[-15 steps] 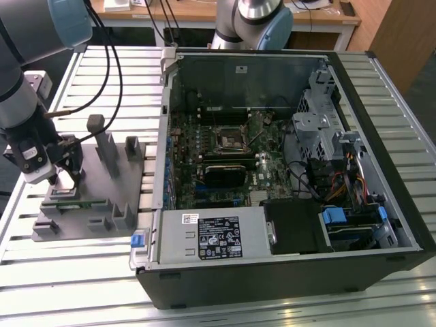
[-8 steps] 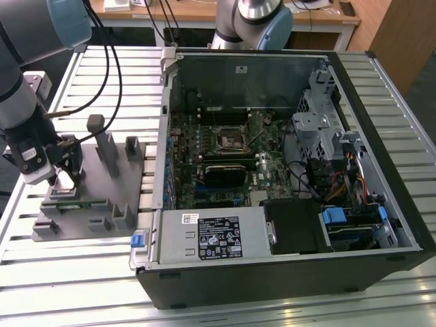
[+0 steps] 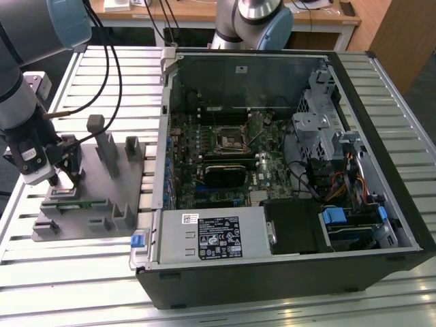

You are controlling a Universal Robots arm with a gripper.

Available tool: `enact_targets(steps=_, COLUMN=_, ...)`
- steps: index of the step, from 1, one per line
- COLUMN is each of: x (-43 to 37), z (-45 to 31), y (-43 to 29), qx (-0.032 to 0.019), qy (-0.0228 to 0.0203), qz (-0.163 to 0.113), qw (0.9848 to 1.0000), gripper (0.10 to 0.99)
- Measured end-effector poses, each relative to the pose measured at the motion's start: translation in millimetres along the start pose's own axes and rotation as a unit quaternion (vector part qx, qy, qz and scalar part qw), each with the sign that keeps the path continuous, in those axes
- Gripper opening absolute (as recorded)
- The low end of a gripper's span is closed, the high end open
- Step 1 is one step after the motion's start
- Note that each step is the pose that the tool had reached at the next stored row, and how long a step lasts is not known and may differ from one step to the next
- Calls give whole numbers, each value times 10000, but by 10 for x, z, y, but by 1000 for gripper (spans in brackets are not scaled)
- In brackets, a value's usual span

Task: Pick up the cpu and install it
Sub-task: 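Pick up the cpu and move it towards the insertion slot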

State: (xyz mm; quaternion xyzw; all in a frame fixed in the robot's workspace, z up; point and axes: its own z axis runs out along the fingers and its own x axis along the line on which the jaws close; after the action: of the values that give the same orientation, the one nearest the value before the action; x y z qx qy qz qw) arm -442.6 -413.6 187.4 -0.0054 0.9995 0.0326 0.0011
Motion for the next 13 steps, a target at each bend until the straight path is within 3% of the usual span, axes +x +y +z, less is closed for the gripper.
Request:
enact_targets(steps=1, x=0, z=0, y=0, qx=0, qy=0, qz=0, qw=10000, gripper=522)
enact_targets(steps=7, x=-1, z=-13, y=1, qx=-11, qy=-3, qz=0, qw=10000, gripper=522)
enact_targets(steps=13, x=-1, z=-170, y=12, qx=-18, qy=-2, qz=0, qw=10000, gripper=522)
